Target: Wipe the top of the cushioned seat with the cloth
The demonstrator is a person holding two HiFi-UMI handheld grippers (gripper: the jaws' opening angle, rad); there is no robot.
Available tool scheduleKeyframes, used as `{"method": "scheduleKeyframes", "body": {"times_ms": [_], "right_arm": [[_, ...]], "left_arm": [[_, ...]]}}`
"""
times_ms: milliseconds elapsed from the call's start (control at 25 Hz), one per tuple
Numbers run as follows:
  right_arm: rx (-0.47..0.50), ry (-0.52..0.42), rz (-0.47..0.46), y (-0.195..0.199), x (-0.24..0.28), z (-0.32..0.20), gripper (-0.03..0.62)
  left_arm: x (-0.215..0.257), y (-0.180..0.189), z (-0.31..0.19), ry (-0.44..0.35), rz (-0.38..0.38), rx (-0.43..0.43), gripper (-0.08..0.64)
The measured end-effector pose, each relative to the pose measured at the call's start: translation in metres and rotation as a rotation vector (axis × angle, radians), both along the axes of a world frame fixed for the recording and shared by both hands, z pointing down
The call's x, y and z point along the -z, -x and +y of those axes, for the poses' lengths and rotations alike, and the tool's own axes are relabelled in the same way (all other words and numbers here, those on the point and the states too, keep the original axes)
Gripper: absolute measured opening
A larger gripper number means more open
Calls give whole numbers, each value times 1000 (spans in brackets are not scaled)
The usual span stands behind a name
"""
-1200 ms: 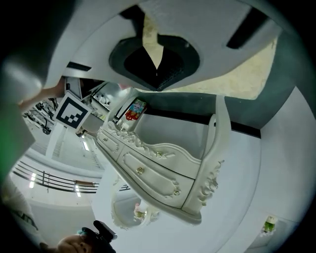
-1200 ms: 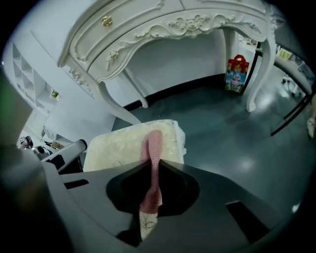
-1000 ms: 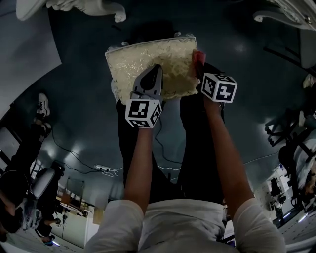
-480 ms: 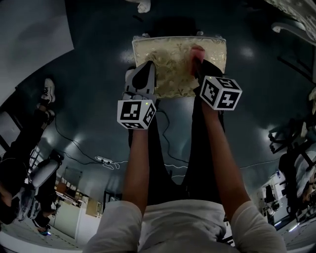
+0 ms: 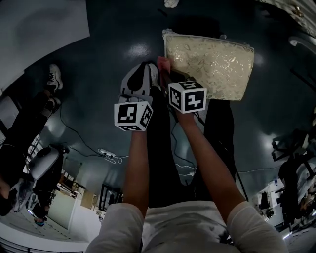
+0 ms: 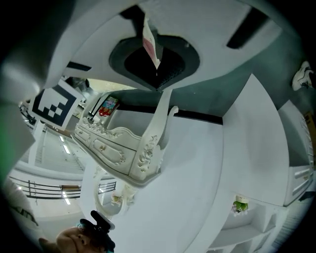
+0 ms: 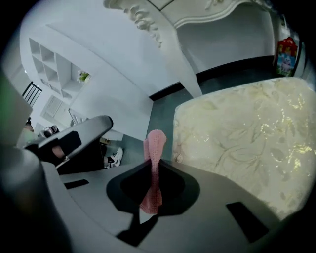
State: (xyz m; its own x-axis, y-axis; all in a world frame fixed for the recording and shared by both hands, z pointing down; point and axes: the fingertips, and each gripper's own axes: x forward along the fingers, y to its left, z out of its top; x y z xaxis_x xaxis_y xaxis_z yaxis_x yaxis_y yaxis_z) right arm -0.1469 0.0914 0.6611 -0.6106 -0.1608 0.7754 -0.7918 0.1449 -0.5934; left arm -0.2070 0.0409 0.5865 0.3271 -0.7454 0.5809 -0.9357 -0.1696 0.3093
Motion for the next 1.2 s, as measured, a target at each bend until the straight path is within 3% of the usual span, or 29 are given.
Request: {"method": "scheduleKeyframes", "body": {"times_ms": [280, 520, 920, 1200], "right_arm": [[42, 10, 42, -5, -12, 2, 23], [-2, 0, 44, -48, 0, -4, 23], [-104, -26, 174, -197, -2, -9, 23], [-229, -31, 289, -308, 3, -9, 23]], "left_arm": [[-4, -11, 0, 8, 23, 4, 14], [1, -53, -6, 6, 45, -36, 14], [-3, -155, -16, -11, 85, -129, 14], [5, -228, -18, -20, 136, -185, 14]]}}
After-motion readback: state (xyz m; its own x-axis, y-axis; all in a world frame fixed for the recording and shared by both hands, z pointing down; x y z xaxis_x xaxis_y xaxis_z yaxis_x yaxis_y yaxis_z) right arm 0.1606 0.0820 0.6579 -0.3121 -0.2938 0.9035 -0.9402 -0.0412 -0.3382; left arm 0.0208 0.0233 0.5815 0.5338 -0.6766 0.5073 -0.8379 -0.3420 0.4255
